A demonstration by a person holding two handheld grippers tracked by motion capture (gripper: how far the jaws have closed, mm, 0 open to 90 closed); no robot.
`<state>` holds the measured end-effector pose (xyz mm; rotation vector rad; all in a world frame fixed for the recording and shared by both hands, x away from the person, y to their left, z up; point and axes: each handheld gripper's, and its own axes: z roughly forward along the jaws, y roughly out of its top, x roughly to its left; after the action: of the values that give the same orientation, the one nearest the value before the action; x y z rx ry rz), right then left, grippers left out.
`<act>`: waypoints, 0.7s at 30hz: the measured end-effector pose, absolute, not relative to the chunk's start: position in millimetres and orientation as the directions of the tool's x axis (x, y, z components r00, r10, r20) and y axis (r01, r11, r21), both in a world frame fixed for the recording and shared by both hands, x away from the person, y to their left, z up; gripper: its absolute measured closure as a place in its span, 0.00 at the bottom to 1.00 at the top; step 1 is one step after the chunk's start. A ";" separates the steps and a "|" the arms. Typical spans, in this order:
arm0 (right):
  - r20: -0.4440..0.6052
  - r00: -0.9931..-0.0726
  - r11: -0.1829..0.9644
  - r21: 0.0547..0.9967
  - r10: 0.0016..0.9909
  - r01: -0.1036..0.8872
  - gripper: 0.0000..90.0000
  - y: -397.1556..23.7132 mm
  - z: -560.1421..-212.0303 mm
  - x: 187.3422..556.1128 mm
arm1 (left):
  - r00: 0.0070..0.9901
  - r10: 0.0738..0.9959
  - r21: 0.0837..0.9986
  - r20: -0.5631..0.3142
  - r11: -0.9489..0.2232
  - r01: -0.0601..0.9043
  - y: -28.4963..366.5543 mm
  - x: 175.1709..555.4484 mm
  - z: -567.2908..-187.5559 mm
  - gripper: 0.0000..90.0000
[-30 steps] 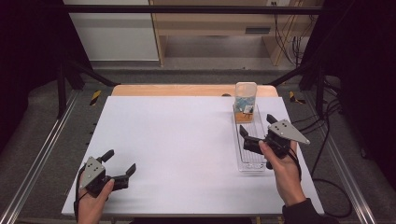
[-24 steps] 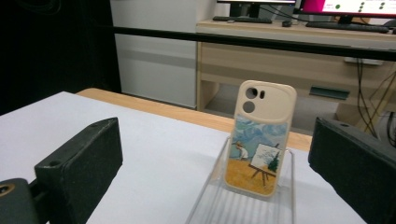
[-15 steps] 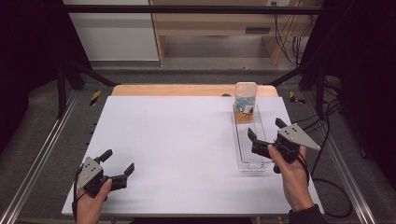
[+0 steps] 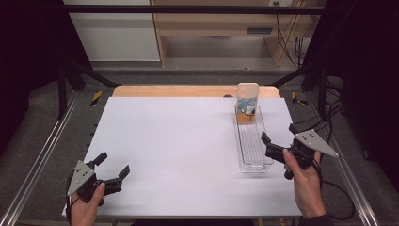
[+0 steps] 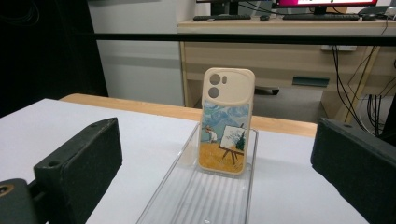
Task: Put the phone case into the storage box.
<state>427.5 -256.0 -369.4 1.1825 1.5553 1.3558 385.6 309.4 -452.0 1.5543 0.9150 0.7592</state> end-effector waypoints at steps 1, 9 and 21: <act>0.036 -0.296 0.013 0.987 0.955 0.162 0.03 -257.6 -370.1 427.2 | 0.491 0.871 0.986 -0.009 -0.075 0.151 309.8 385.0 -451.9 0.03; 0.033 -0.285 0.016 0.986 0.958 0.167 0.03 -268.2 -376.8 422.4 | 0.491 0.871 0.986 -0.024 -0.060 0.154 312.4 380.6 -451.5 0.03; 0.015 -0.289 0.032 0.987 0.957 0.159 0.03 -275.7 -387.7 417.0 | 0.492 0.870 0.987 -0.027 -0.055 0.152 312.3 379.6 -451.2 0.03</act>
<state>417.0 -275.7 -387.7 1.1699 1.5532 1.3352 379.6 312.3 -451.2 1.5362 0.9199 0.7470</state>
